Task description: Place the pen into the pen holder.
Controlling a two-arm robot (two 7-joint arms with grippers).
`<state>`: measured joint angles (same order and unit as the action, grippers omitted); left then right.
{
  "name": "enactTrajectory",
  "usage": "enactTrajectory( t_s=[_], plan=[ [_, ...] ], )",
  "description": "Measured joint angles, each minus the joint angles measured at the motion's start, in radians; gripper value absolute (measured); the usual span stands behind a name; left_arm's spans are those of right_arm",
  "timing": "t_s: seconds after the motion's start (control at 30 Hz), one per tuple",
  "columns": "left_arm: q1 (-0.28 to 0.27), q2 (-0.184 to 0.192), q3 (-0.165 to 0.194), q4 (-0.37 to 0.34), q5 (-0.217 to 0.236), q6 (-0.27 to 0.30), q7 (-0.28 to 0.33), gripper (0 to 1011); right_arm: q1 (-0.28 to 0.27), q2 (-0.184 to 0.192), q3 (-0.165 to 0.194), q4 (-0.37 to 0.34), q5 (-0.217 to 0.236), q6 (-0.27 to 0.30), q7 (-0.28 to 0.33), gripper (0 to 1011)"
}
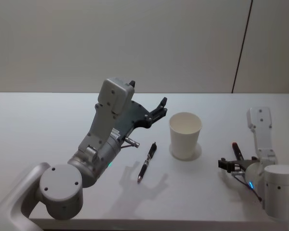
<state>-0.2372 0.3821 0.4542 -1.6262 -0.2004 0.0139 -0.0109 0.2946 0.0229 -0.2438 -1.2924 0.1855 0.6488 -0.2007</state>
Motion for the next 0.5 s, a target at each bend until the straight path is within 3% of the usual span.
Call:
enactTrajectory(
  t_s=[0.23, 0.5],
  plan=[
    [0.000, 0.000, 0.000, 0.000, 0.000, 0.000, 0.000, 1003, 0.007, -0.006, 0.002, 0.027, -0.003, -0.010, 0.010, 997],
    [0.000, 0.000, 0.000, 0.000, 0.000, 0.000, 0.000, 1003, 0.016, -0.010, 0.007, 0.056, -0.006, -0.017, 0.011, 813]
  ],
)
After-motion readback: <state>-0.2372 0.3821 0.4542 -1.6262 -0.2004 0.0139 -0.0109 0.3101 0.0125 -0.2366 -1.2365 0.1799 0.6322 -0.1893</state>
